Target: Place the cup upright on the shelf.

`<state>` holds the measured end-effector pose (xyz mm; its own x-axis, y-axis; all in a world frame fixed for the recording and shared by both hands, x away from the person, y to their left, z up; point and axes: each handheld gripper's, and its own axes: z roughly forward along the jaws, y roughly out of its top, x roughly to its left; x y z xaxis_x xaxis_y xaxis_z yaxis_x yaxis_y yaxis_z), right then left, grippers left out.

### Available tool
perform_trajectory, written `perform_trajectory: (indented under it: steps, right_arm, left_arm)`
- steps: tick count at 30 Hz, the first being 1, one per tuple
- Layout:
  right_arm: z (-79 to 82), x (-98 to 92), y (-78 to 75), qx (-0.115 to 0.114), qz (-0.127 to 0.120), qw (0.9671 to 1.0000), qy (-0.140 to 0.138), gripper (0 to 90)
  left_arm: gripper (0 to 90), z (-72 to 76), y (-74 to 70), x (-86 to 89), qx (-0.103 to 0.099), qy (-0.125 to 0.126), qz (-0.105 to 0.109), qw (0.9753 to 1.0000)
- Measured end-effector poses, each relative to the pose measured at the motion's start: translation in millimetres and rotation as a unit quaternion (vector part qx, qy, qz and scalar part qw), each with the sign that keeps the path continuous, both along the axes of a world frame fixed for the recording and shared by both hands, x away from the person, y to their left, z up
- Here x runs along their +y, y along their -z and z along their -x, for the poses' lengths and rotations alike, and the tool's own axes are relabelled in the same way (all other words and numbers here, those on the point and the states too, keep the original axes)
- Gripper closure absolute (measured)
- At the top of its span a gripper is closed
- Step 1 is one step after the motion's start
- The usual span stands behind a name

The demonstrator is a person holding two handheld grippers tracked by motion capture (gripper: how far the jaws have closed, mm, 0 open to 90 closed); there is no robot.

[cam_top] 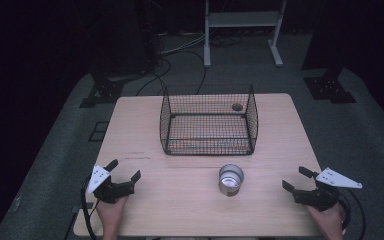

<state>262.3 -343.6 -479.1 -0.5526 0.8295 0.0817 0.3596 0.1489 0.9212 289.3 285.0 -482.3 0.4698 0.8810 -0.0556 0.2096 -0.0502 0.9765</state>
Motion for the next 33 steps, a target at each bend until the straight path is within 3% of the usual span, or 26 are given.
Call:
perform_trajectory:
  steps: [20, 33]
  right_arm:
    - [0.0, 24.7, -6.8, 0.004, 0.016, 0.9989, -0.045, 11.7]
    - [0.6, 48.1, -10.2, 0.010, 0.026, 0.9961, -0.083, 9.0]
  left_arm:
    - [0.0, 1.5, -0.6, -0.8, -0.006, 0.004, 0.001, 1.0000]
    - [0.0, 2.1, -0.8, -1.2, -0.006, 0.002, 0.000, 1.0000]
